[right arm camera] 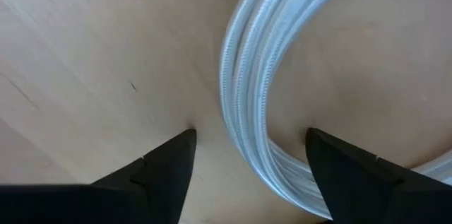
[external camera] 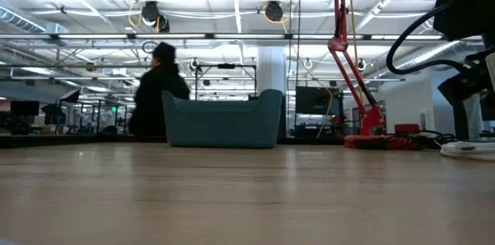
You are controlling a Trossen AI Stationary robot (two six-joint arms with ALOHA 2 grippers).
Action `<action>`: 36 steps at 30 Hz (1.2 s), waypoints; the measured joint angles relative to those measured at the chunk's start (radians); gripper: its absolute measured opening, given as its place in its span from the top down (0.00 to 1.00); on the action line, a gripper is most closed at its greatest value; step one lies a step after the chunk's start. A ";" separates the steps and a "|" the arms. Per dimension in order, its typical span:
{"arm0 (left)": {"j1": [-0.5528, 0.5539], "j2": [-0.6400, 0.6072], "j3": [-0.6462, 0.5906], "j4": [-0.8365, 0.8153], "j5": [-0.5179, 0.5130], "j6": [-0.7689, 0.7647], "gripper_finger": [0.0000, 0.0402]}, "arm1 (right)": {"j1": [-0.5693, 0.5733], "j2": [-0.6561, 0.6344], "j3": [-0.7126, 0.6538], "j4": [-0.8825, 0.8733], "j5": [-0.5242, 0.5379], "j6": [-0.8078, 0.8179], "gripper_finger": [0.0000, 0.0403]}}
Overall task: Sort cables into bins
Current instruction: Put the white HDMI cable into the blue bin
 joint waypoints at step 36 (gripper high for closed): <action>0.000 0.000 0.000 0.004 -0.017 0.034 0.64 | -0.068 0.005 0.488 -0.056 0.146 -0.054 0.97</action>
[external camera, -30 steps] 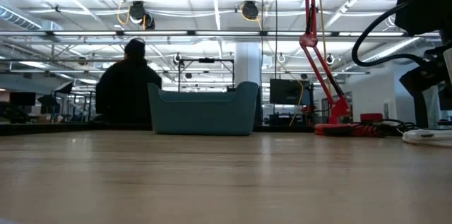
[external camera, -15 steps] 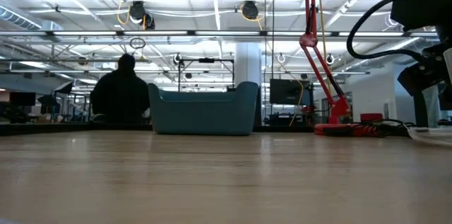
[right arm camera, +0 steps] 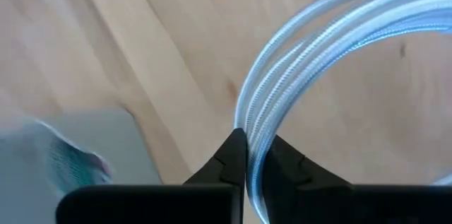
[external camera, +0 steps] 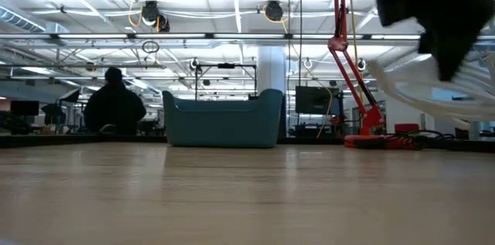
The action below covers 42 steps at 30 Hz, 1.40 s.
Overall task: Sort cables into bins
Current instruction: Put the white HDMI cable into the blue bin
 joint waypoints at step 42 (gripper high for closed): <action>0.113 -0.084 -0.001 0.010 -0.256 0.031 0.64 | -0.714 0.730 1.016 0.091 -0.212 -0.694 0.98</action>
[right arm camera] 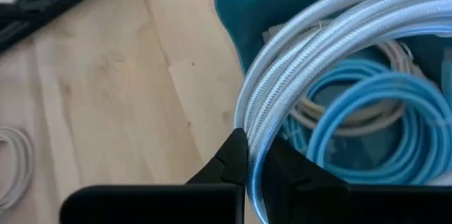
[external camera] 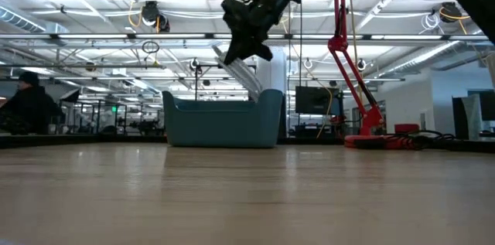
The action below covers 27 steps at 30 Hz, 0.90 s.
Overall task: Sort cables into bins
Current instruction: Put the white HDMI cable into the blue bin
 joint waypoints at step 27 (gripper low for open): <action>-0.002 -0.114 0.000 -0.119 -0.110 0.031 0.64 | 0.015 0.229 0.190 -0.023 0.083 -0.173 0.98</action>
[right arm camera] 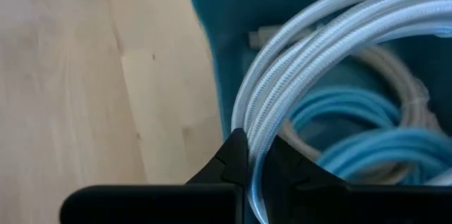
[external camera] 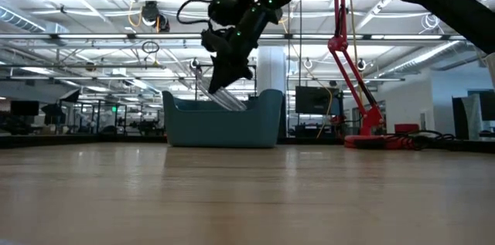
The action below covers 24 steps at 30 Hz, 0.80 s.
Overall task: Sort cables into bins
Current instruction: Put the white HDMI cable into the blue bin
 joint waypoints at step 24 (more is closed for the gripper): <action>-0.009 0.000 0.000 -0.001 0.027 -0.030 0.64 | 0.016 0.073 0.001 0.062 0.077 -0.101 0.78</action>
